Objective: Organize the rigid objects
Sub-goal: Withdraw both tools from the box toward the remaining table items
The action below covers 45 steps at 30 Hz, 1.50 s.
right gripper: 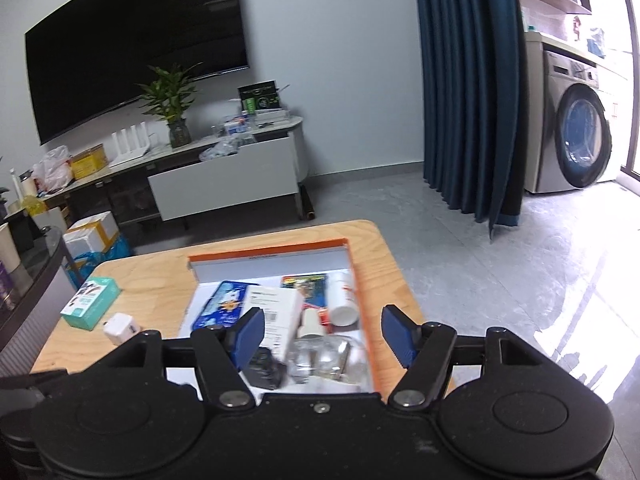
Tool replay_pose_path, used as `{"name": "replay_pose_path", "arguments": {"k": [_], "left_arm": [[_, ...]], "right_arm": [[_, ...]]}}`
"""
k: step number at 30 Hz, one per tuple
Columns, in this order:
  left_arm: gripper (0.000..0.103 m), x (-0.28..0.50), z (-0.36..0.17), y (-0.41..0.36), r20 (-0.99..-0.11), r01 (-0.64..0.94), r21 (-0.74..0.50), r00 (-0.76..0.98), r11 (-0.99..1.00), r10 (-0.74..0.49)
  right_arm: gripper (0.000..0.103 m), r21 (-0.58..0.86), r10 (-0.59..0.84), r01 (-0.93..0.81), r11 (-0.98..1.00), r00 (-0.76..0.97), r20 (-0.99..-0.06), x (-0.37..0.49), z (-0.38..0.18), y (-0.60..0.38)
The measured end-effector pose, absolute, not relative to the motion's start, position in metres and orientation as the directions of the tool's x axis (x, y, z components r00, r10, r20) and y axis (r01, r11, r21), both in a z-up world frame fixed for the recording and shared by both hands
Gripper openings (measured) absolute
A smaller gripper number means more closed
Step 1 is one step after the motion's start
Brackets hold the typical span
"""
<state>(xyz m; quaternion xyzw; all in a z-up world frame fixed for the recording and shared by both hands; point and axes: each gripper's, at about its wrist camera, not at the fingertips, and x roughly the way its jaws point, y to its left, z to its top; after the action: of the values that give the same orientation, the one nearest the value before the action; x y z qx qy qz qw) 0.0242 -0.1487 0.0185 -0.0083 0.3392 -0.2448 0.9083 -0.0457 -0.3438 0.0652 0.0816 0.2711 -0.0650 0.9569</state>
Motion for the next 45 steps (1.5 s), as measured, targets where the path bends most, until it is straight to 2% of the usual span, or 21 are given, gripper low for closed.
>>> {"name": "replay_pose_path", "arguments": {"k": [16,24,30,37,45], "left_arm": [[0.080,0.036,0.035,-0.048,-0.603,0.223,-0.161,0.749,0.962,-0.274],[0.084,0.048,0.040,-0.013,-0.595,0.164,-0.137,0.775,0.977,-0.213],[0.086,0.067,0.037,0.007,-0.598,0.146,-0.098,0.782,0.984,-0.175],[0.098,0.109,0.026,0.019,-0.612,0.156,-0.038,0.777,0.987,-0.146],[0.101,0.179,0.003,0.015,-0.652,0.201,0.030,0.746,0.979,-0.133]], "right_arm": [[0.083,0.102,0.087,-0.036,0.994,0.825,-0.559,-0.025,0.068,-0.259],[0.084,0.076,0.149,-0.129,0.989,0.797,-0.586,-0.011,0.064,-0.221],[0.085,0.060,0.171,-0.169,0.984,0.777,-0.607,-0.001,0.058,-0.206],[0.085,0.049,0.191,-0.208,0.977,0.748,-0.636,0.019,0.048,-0.194],[0.086,0.014,0.248,-0.324,0.946,0.694,-0.675,0.059,0.033,-0.174]]}}
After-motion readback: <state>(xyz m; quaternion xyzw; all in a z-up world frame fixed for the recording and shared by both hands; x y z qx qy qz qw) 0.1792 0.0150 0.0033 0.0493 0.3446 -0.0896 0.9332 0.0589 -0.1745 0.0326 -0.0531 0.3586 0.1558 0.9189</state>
